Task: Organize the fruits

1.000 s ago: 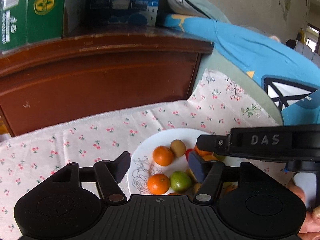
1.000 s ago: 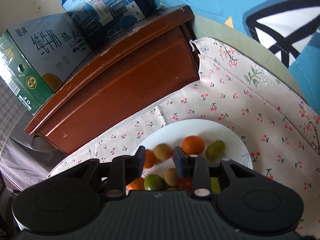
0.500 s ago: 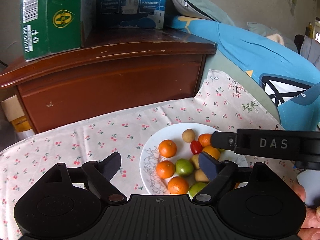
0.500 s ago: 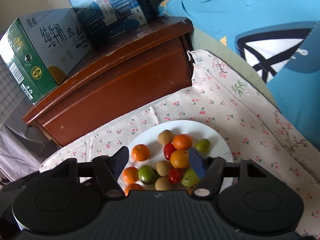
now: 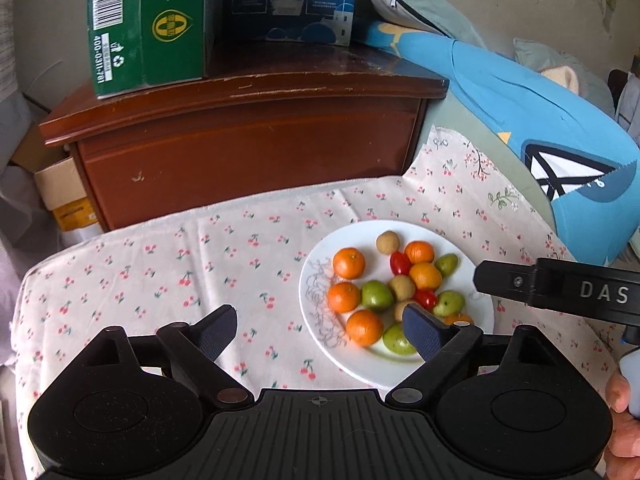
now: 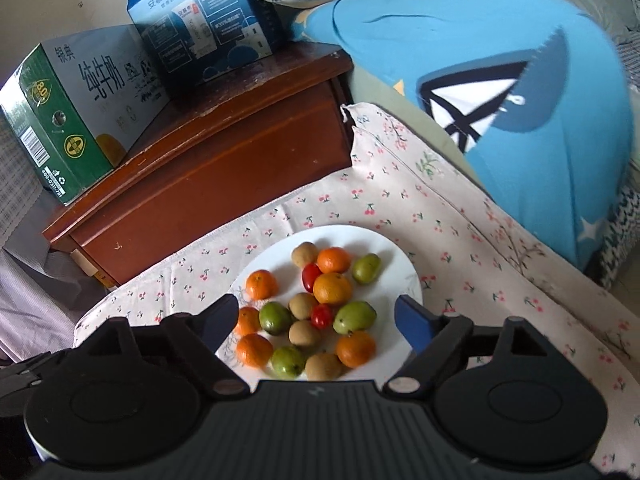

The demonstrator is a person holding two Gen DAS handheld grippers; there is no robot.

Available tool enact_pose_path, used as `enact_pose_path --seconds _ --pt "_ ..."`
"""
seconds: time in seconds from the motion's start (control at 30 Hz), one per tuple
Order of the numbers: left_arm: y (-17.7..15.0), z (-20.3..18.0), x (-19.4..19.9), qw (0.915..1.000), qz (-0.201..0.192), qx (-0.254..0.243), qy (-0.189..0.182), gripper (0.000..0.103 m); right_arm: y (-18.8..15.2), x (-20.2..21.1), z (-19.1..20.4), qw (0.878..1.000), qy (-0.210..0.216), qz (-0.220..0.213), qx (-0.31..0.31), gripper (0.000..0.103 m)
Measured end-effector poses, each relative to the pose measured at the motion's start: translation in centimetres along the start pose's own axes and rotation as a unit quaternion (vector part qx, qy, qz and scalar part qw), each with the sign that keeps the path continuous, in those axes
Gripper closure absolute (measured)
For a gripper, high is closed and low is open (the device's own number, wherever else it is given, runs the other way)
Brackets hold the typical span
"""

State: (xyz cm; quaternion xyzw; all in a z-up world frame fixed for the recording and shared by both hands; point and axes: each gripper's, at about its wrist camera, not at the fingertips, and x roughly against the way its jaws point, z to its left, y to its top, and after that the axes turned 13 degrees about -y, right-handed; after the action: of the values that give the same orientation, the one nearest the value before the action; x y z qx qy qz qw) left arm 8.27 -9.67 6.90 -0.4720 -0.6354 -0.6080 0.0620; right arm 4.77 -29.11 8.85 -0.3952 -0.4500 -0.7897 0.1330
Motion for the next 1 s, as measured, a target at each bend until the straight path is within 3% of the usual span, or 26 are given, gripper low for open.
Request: enact_pose_path --seconds 0.43,1.0 --pt "-1.8 -0.4 2.2 0.9994 0.014 0.013 0.027 0.009 -2.6 2.0 -0.6 0.999 -0.036 0.028 0.016 0.008" --pt "-2.7 0.5 2.3 0.9959 0.029 0.054 0.067 0.007 -3.8 2.5 -0.4 0.994 -0.096 0.023 0.056 0.006"
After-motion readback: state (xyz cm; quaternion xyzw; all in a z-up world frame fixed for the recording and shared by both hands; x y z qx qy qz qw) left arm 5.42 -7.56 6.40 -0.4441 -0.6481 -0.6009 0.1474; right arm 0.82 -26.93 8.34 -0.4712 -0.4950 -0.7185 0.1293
